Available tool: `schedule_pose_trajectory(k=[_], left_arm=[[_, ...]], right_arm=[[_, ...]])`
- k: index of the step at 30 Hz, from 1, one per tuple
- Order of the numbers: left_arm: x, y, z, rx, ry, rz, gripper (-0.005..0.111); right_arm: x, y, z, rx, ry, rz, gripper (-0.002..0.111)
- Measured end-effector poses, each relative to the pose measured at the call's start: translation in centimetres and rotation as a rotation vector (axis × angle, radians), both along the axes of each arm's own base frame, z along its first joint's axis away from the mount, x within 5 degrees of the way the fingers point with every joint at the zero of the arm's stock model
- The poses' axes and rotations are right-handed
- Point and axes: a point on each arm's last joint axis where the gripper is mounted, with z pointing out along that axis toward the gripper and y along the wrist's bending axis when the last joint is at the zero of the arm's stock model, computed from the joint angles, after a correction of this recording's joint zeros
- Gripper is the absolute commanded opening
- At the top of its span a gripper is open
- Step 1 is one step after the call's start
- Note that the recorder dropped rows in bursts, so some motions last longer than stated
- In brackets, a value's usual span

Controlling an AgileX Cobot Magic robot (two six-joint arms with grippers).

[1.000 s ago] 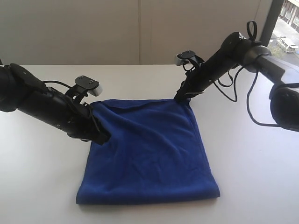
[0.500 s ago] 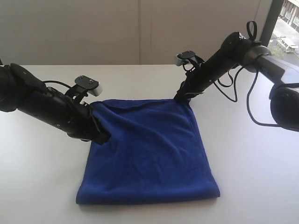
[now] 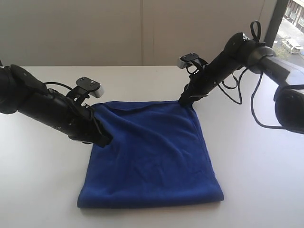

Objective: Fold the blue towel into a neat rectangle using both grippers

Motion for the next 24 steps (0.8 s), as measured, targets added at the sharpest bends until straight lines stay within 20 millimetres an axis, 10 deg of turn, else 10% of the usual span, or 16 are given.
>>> schedule_pose_trajectory(k=[24], left_arm=[[0.0,0.0,0.0,0.001,-0.002,0.002,0.0]], right_arm=[[-0.1,-0.4,3.4,-0.033,-0.061,-0.003,0.005]])
